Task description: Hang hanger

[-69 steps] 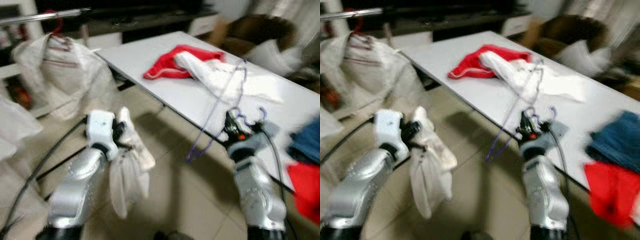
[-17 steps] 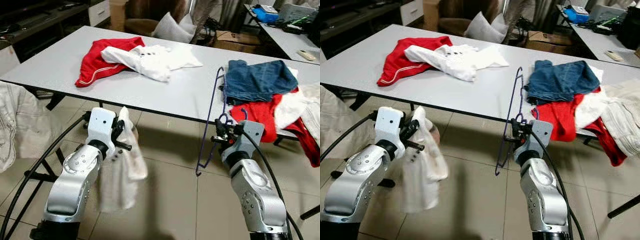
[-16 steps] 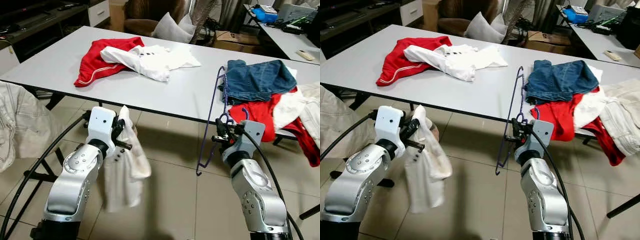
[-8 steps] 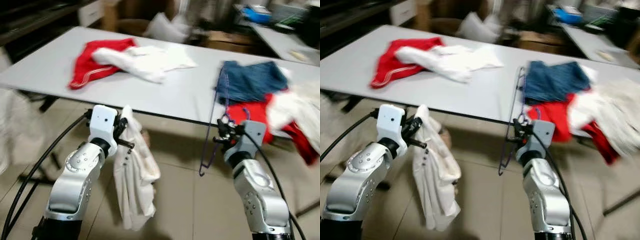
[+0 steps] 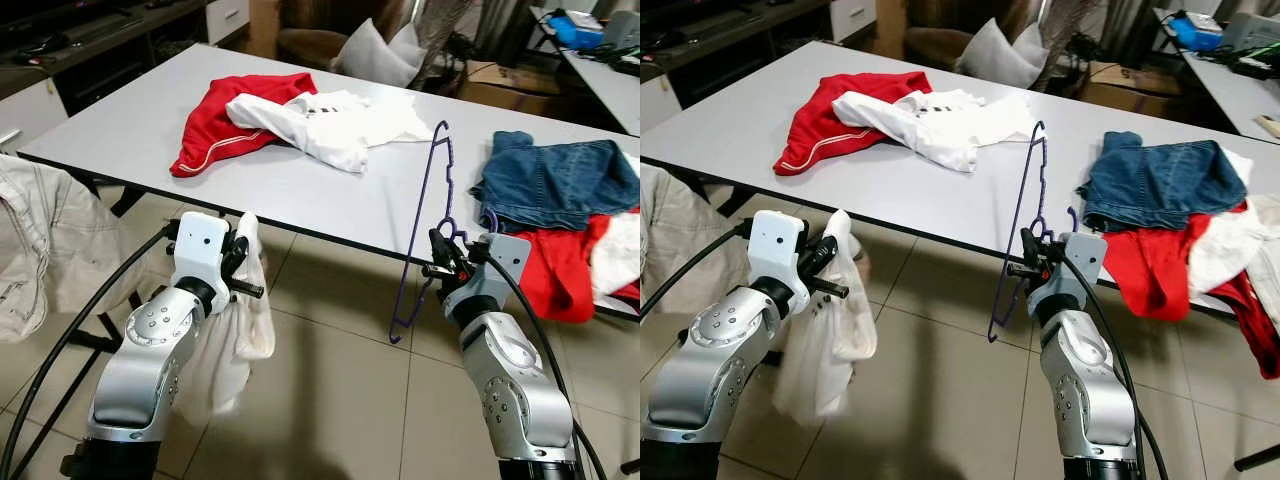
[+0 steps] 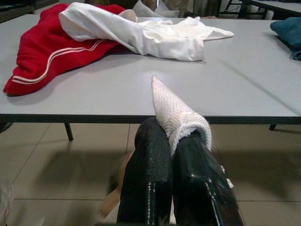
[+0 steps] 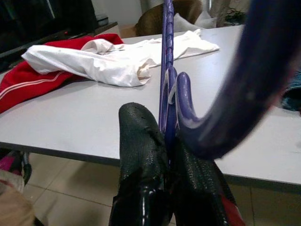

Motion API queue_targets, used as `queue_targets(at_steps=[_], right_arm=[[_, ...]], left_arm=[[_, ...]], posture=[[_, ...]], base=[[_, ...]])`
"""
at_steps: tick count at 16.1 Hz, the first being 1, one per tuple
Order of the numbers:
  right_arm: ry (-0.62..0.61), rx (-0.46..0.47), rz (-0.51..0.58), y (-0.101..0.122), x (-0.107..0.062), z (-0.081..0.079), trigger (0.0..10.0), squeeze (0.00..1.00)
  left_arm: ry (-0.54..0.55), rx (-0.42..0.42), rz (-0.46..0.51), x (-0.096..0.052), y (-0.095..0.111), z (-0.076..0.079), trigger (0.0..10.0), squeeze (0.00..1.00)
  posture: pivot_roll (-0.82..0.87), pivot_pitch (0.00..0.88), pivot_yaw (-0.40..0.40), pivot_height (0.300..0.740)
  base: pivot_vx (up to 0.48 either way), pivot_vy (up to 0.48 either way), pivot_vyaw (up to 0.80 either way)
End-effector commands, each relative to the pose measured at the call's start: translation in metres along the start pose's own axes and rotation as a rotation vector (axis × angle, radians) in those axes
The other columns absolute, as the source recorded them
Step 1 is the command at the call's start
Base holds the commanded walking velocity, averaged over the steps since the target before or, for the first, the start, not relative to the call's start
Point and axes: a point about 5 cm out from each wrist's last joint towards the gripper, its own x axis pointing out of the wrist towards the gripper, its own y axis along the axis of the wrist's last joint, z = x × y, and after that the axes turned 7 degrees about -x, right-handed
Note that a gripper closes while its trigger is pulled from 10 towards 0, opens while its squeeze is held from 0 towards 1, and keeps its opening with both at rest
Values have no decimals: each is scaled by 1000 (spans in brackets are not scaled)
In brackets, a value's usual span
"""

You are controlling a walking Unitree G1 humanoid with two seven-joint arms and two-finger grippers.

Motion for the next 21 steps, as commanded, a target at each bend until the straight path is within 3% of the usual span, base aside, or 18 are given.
queue_targets(at_steps=[1, 10, 12, 21], right_arm=[[-10, -2, 28, 5, -2, 3, 10000, 0], [13, -45, 22, 4, -8, 0, 10000, 0], [6, -36, 22, 4, -9, 1, 10000, 0], [17, -28, 28, 5, -8, -1, 10000, 0]], left_arm=[[-25, 8, 29, 2, 7, 4, 10000, 0], [-51, 8, 20, 2, 6, 7, 10000, 0], [-55, 8, 18, 3, 6, 8, 10000, 0], [-56, 4, 19, 3, 6, 6, 10000, 0]], posture=[[-70, 0, -71, 719], [-84, 0, -53, 719], [-86, 0, -53, 719], [-80, 0, -59, 719]], base=[[300, 0, 0], [300, 0, 89], [311, 0, 722], [317, 0, 0]])
